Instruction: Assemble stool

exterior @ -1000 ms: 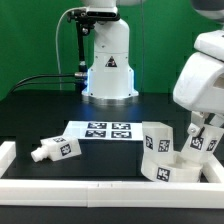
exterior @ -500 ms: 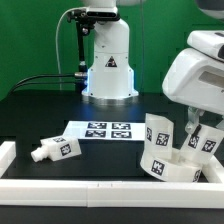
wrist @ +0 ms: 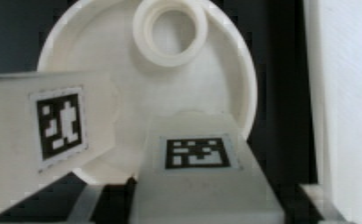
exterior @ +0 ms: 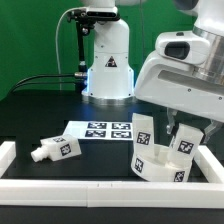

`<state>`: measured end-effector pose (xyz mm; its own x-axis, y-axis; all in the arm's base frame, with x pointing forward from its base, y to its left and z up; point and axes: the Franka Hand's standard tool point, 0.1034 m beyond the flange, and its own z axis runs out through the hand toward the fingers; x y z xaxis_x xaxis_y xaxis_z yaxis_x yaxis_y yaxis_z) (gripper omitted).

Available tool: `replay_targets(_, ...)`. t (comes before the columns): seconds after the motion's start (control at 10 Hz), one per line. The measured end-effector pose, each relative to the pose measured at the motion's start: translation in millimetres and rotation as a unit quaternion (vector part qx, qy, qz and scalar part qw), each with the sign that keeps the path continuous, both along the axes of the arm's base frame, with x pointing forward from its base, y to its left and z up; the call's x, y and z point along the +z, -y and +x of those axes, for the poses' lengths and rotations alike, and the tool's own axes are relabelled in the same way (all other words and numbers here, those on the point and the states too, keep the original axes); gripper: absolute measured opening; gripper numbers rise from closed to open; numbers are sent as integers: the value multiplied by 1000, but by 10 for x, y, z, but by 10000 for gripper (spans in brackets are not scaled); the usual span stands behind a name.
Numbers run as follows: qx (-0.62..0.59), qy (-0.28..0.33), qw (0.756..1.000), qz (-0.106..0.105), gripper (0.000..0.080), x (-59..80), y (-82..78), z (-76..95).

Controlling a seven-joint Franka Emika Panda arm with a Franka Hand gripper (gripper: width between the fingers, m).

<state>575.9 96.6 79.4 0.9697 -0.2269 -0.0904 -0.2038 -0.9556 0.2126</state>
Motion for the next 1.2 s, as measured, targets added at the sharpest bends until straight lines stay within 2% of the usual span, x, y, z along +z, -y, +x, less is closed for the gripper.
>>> replay_targets(0.2,-72,11,997,-1,334,-4,9,0)
replay_targets(0.4,-216,15,976,37,334,-34,151,14)
replay_targets(0.5,-265,18,963,47,334,-36,183,29)
replay_targets(0.9,-381,31,924,29,334,-34,155,33)
replay_targets(1.0,-434,38,899,34,334,-38,152,49)
replay_targets(1.2,-537,63,837,85,334,-63,245,79)
